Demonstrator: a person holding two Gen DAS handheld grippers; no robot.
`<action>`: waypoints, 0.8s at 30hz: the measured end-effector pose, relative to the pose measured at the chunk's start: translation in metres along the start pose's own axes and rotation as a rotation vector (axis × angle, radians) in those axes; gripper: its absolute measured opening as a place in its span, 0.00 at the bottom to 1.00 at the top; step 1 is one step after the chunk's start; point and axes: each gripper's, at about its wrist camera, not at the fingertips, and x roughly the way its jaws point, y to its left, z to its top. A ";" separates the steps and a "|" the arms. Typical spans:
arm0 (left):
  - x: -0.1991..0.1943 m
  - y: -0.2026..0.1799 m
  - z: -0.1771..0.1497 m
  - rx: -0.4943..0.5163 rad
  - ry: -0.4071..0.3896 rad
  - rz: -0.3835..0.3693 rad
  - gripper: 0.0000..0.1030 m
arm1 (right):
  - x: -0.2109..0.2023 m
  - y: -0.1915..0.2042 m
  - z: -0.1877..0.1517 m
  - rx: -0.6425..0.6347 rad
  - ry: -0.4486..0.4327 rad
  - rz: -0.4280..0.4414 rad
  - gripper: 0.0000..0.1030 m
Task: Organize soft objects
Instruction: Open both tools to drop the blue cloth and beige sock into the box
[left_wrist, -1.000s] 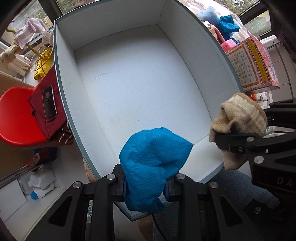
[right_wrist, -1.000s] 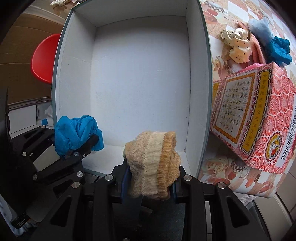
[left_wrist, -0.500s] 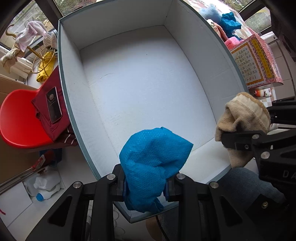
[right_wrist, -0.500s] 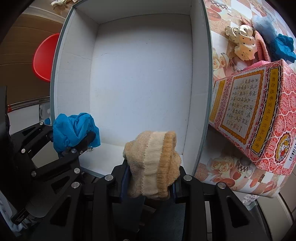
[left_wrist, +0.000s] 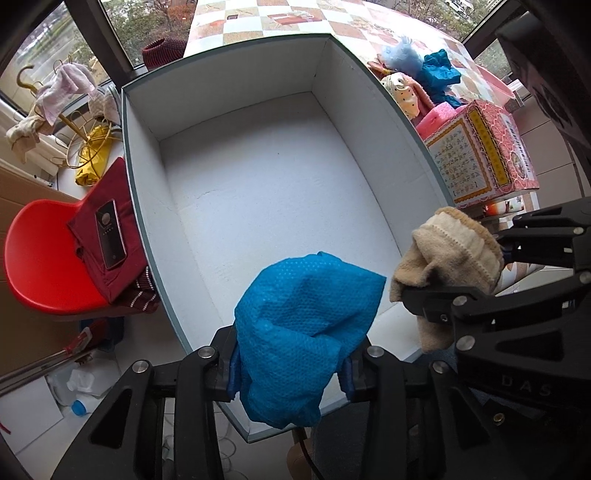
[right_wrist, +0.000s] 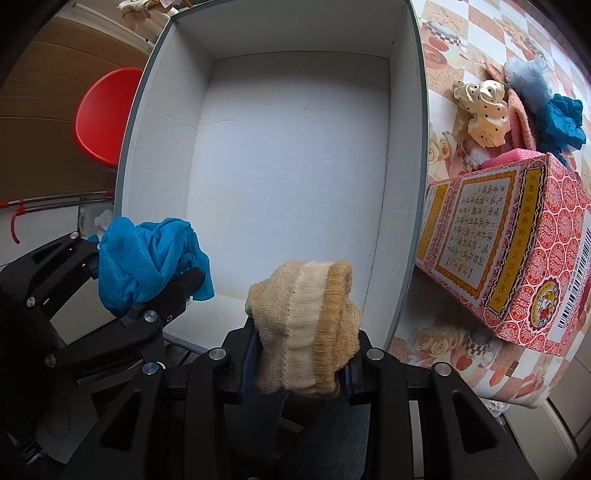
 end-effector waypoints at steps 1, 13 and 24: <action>0.001 0.003 0.000 -0.005 -0.001 0.007 0.50 | -0.002 0.000 -0.001 0.005 -0.004 -0.004 0.44; -0.001 0.011 0.001 -0.050 0.020 -0.003 0.93 | -0.031 -0.005 -0.013 0.038 -0.105 0.009 0.95; -0.029 0.054 0.010 -0.264 -0.058 -0.228 1.00 | -0.079 -0.041 -0.020 0.179 -0.301 0.045 0.99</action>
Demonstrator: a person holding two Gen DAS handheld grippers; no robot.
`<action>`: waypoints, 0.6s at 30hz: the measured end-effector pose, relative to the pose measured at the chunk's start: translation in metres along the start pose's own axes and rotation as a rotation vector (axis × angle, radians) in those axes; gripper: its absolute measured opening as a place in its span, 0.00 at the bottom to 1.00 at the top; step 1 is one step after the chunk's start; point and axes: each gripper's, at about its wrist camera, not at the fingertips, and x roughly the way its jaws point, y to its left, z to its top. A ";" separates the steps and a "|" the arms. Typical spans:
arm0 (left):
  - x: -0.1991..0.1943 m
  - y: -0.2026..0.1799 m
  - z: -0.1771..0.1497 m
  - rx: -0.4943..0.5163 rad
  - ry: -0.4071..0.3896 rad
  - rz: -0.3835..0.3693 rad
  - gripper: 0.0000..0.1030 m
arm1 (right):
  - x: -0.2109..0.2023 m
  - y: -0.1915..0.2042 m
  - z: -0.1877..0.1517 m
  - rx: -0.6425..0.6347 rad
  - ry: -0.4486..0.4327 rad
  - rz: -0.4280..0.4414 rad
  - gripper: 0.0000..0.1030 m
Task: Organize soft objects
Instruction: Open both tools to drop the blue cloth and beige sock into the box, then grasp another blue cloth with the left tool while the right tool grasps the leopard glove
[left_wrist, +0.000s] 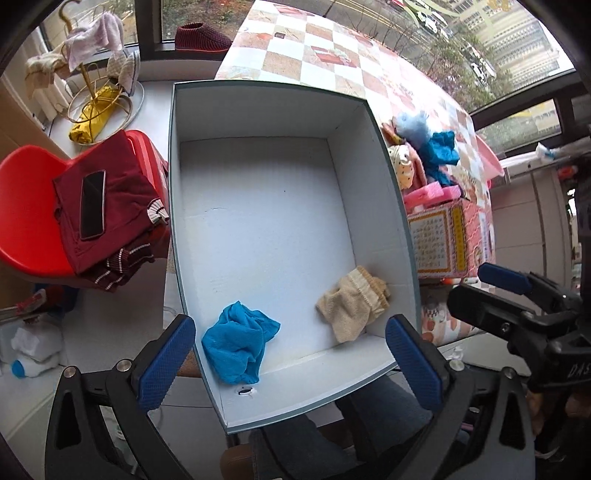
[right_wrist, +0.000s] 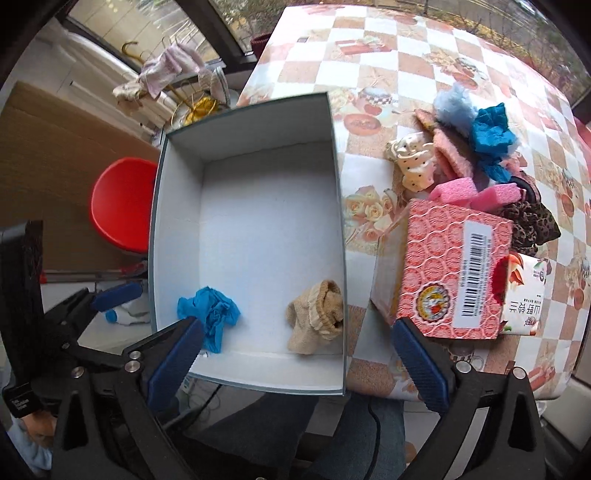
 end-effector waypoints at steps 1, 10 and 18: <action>-0.002 0.002 0.002 -0.013 -0.001 -0.003 1.00 | -0.003 -0.005 0.001 0.018 -0.015 0.000 0.99; -0.002 -0.021 0.009 0.038 0.033 0.062 1.00 | -0.014 -0.010 0.003 0.035 -0.048 0.010 0.99; 0.006 -0.054 0.021 0.095 0.063 0.091 1.00 | -0.035 -0.037 -0.001 0.078 -0.108 -0.006 0.99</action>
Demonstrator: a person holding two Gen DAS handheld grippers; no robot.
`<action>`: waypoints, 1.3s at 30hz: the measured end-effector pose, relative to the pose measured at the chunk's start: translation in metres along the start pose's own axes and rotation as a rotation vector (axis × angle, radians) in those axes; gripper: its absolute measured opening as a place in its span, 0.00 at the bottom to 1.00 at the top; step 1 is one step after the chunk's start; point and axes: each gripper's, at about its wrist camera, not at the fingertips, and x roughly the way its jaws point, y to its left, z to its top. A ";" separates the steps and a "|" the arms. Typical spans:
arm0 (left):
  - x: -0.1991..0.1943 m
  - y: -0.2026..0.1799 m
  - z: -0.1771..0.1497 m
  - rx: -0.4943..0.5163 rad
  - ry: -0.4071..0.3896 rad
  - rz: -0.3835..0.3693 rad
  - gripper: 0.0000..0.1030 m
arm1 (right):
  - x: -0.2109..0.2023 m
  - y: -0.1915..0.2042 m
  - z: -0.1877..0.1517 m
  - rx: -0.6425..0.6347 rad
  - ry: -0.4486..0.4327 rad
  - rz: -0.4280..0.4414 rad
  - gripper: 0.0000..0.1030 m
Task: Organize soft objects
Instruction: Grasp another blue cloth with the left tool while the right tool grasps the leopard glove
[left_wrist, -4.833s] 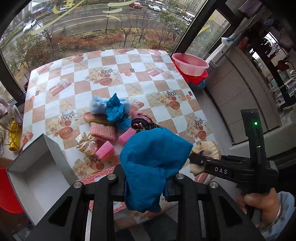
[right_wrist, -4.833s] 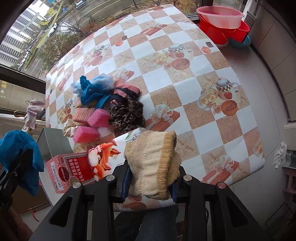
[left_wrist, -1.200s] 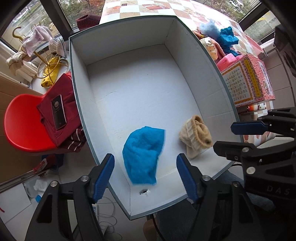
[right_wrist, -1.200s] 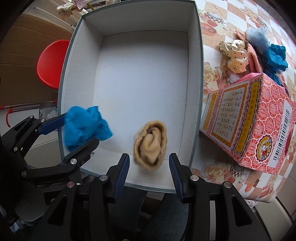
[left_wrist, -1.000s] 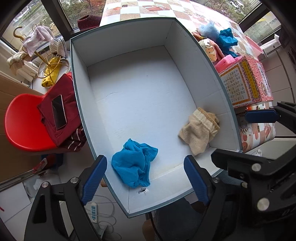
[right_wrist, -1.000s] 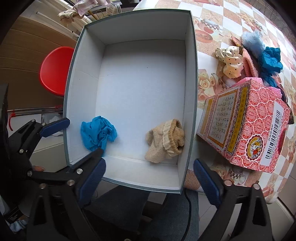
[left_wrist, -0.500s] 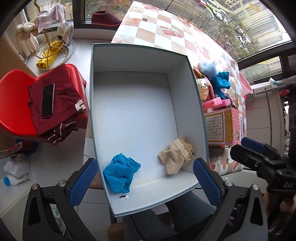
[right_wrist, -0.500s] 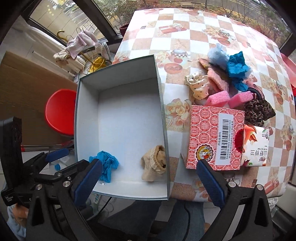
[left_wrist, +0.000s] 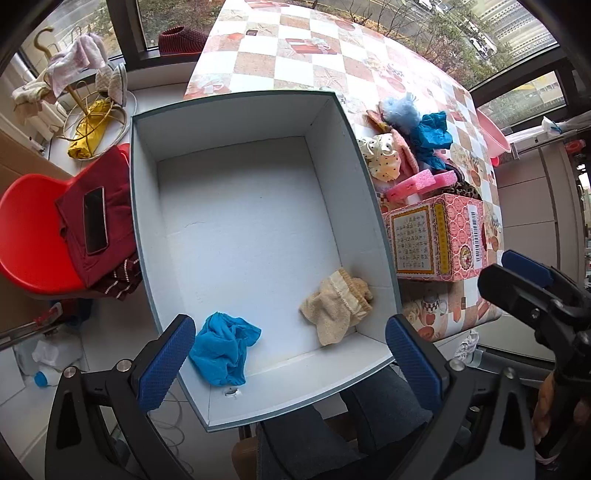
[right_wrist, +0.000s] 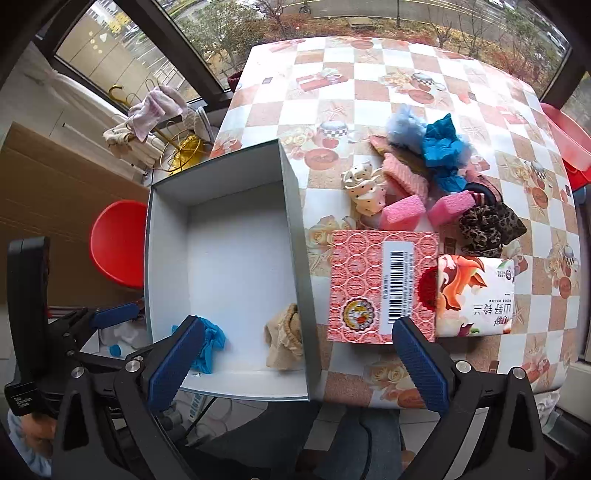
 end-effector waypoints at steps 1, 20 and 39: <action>0.000 -0.004 0.004 0.004 0.002 -0.001 1.00 | -0.003 -0.007 0.001 0.018 -0.007 0.000 0.99; 0.039 -0.131 0.149 0.104 0.025 0.126 1.00 | 0.002 -0.228 0.016 0.475 0.003 -0.055 0.99; 0.186 -0.242 0.223 0.072 0.240 0.118 0.97 | 0.079 -0.293 0.065 0.453 0.122 0.060 0.99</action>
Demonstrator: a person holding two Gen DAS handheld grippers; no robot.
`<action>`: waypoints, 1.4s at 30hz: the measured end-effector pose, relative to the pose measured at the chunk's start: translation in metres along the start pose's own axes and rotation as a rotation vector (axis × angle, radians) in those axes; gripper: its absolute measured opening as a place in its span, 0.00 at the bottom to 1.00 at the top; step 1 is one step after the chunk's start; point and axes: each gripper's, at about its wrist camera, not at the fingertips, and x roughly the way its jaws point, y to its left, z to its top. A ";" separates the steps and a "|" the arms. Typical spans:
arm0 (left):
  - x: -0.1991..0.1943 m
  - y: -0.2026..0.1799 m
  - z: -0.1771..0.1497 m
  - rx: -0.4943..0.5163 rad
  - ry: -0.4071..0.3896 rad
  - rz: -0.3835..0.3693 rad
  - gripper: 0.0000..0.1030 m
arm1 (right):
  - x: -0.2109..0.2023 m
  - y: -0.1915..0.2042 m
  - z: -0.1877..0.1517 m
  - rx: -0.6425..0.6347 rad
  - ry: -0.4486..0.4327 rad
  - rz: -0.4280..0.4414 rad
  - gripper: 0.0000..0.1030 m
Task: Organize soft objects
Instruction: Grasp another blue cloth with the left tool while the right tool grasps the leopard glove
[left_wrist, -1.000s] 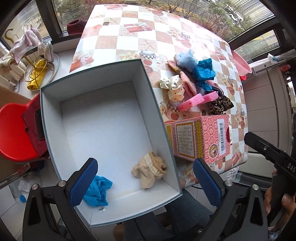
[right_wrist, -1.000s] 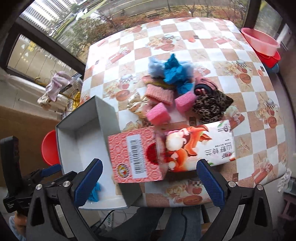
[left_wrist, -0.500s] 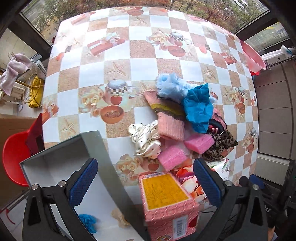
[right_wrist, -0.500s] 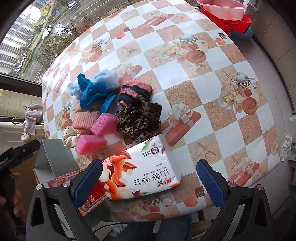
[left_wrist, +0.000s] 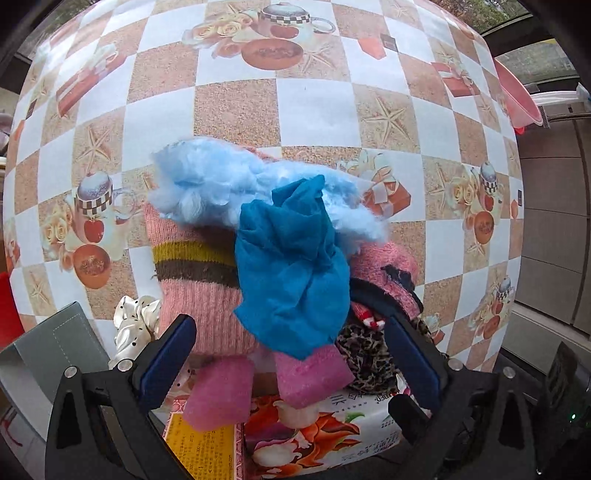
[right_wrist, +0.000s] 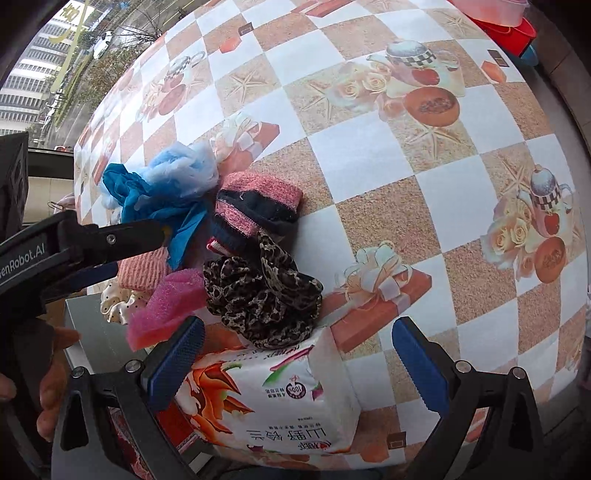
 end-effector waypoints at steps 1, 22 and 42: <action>0.004 0.000 0.003 0.000 0.006 0.007 0.95 | 0.005 0.001 0.003 -0.010 0.009 0.009 0.99; 0.012 -0.005 -0.002 0.004 -0.060 0.004 0.26 | 0.033 0.000 0.010 -0.135 0.070 0.037 0.44; -0.075 -0.040 -0.055 0.129 -0.284 0.044 0.26 | -0.044 -0.033 0.001 -0.025 -0.043 0.147 0.44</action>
